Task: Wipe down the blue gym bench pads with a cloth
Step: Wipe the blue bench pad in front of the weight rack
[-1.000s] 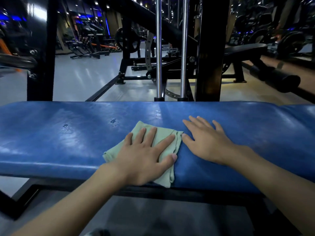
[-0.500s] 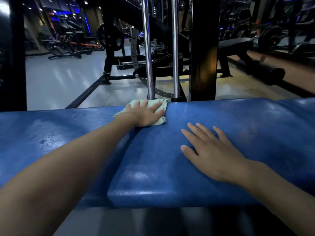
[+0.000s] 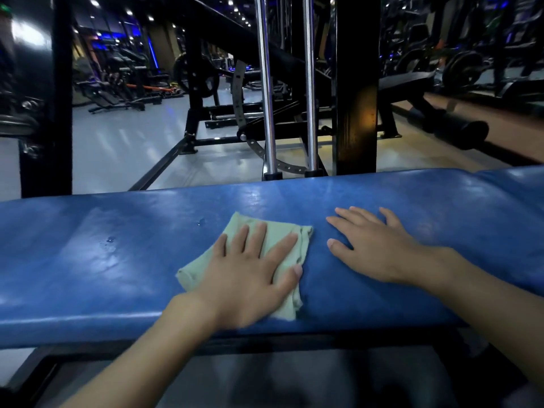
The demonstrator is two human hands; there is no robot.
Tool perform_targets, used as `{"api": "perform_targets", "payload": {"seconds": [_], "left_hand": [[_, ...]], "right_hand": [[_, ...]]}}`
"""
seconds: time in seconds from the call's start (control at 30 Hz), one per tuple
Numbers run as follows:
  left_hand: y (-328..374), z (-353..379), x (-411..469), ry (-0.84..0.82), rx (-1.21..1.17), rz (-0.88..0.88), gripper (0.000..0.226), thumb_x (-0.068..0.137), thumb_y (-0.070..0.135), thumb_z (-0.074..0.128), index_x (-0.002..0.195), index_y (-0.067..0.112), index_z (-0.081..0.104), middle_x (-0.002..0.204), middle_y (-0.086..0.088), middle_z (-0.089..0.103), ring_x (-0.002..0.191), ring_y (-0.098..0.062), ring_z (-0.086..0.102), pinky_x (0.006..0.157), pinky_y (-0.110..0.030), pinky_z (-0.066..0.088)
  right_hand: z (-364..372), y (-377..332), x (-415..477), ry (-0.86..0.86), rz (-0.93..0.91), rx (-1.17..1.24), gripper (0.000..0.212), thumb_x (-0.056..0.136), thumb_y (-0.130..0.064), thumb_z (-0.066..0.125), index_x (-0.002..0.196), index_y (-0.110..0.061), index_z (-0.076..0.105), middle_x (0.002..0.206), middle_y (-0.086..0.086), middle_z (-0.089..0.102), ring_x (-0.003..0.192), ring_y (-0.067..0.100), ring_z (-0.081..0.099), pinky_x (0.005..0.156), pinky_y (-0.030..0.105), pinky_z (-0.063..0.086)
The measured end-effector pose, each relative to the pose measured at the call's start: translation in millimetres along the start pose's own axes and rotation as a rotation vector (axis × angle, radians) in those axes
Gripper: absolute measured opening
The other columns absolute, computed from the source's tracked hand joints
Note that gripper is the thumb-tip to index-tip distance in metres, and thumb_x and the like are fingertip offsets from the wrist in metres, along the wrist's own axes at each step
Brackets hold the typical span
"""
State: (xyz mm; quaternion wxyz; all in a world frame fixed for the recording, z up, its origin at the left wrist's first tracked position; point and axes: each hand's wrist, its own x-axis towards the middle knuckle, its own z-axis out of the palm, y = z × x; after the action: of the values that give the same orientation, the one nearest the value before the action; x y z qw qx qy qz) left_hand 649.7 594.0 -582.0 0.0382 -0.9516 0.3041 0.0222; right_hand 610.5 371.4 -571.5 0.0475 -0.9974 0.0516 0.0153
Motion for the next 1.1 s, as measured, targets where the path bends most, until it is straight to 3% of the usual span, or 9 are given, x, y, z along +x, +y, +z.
{"api": "perform_targets", "payload": {"seconds": [0.07, 0.2, 0.27, 0.43, 0.67, 0.83, 1.1], "left_hand": [[3, 0, -21, -0.004, -0.003, 0.007, 0.082, 0.067, 0.075, -0.018, 0.147, 0.056, -0.017, 0.167, -0.003, -0.011, 0.153, -0.026, -0.011, 0.121, -0.052, 0.000], [0, -2, -11, -0.009, -0.023, -0.018, 0.084, 0.064, 0.077, -0.016, 0.146, 0.059, -0.016, 0.167, -0.002, -0.008, 0.153, -0.026, -0.008, 0.120, -0.053, 0.001], [-5, -3, 12, -0.013, -0.016, -0.042, 0.084, 0.066, 0.079, -0.013, 0.147, 0.059, -0.012, 0.167, -0.001, -0.005, 0.153, -0.026, -0.005, 0.120, -0.054, 0.003], [-31, -9, 100, -0.046, -0.034, -0.114, 0.059, 0.093, 0.072, 0.009, 0.149, 0.058, -0.006, 0.167, -0.004, -0.004, 0.153, -0.027, -0.005, 0.119, -0.056, 0.001], [-55, -18, 190, -0.063, -0.073, -0.216, 0.065, 0.088, 0.077, 0.010, 0.149, 0.059, 0.002, 0.167, -0.005, 0.007, 0.153, -0.030, 0.004, 0.118, -0.058, 0.003], [-44, -12, 152, -0.034, -0.061, -0.176, 0.060, 0.094, 0.070, 0.011, 0.152, 0.054, 0.001, 0.167, -0.006, 0.003, 0.153, -0.029, 0.001, 0.119, -0.056, 0.002], [-8, -1, 13, -0.012, -0.007, -0.104, 0.059, 0.096, 0.068, 0.010, 0.151, 0.055, -0.008, 0.167, -0.003, -0.005, 0.153, -0.026, -0.005, 0.121, -0.052, 0.000]], "right_hand": [[-6, -6, 1, 0.026, -0.024, 0.048, 0.057, 0.102, -0.048, 0.027, 0.155, -0.029, 0.021, 0.165, -0.009, 0.009, 0.151, 0.009, -0.001, 0.121, 0.048, -0.004], [-1, -13, 2, -0.011, -0.067, 0.091, 0.062, 0.101, -0.056, 0.022, 0.157, -0.032, 0.011, 0.166, -0.012, 0.000, 0.151, 0.006, -0.008, 0.121, 0.047, -0.007], [8, -12, 3, -0.039, -0.065, 0.073, 0.065, 0.100, -0.059, 0.018, 0.157, -0.032, 0.008, 0.166, -0.012, -0.004, 0.150, 0.007, -0.010, 0.121, 0.048, -0.007], [14, -10, 6, -0.010, -0.073, 0.045, 0.065, 0.098, -0.059, 0.016, 0.157, -0.032, 0.007, 0.166, -0.011, -0.006, 0.151, 0.008, -0.011, 0.121, 0.050, -0.005], [15, -9, 6, -0.005, -0.081, 0.056, 0.066, 0.097, -0.060, 0.014, 0.157, -0.034, 0.004, 0.165, -0.011, -0.009, 0.150, 0.007, -0.014, 0.121, 0.049, -0.006], [15, -8, 8, -0.004, -0.077, 0.065, 0.066, 0.096, -0.060, 0.013, 0.157, -0.034, 0.004, 0.165, -0.011, -0.007, 0.150, 0.008, -0.012, 0.121, 0.050, -0.005], [11, -11, 4, -0.018, -0.069, 0.061, 0.065, 0.099, -0.059, 0.016, 0.157, -0.032, 0.009, 0.166, -0.009, -0.003, 0.151, 0.010, -0.008, 0.121, 0.050, -0.004]]}}
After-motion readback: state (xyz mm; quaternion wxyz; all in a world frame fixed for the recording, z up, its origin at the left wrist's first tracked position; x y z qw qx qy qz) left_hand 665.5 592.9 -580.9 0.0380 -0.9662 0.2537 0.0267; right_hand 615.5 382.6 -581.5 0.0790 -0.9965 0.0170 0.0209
